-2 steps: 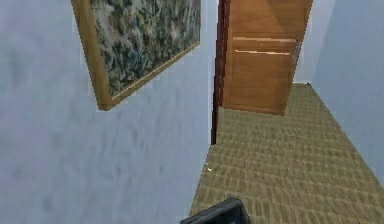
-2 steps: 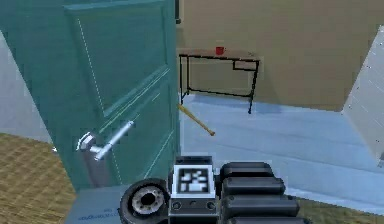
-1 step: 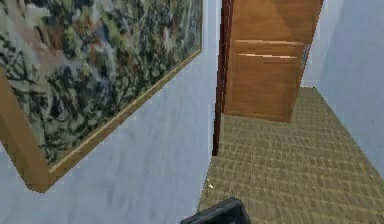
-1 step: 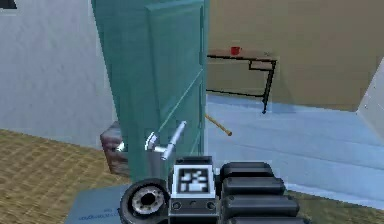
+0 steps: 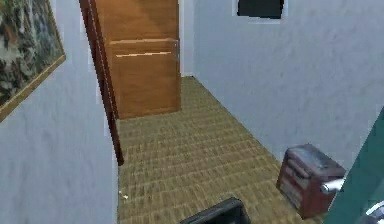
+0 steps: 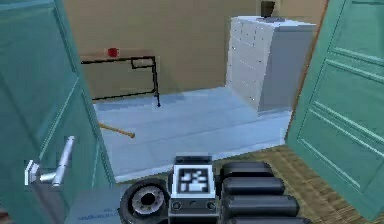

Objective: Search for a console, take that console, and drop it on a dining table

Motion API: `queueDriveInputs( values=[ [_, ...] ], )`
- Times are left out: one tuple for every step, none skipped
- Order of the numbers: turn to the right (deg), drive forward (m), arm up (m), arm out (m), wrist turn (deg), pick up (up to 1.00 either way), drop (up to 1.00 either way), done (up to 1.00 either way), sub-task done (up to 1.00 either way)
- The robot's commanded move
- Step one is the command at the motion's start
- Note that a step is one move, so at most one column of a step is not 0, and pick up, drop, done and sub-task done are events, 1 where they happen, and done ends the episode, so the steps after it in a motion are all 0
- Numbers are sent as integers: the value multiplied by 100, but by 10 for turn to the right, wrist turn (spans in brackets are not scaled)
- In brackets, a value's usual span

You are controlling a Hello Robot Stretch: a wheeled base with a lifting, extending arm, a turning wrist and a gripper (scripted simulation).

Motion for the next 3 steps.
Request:
queueDriveInputs(
  values=[
    [0, 100, 0, 0, 0, 0, 0, 0, 0],
    [30, 0, 0, 0, 0, 0, 0, 0, 0],
    [0, 100, 0, 0, 0, 0, 0, 0, 0]
  ],
)
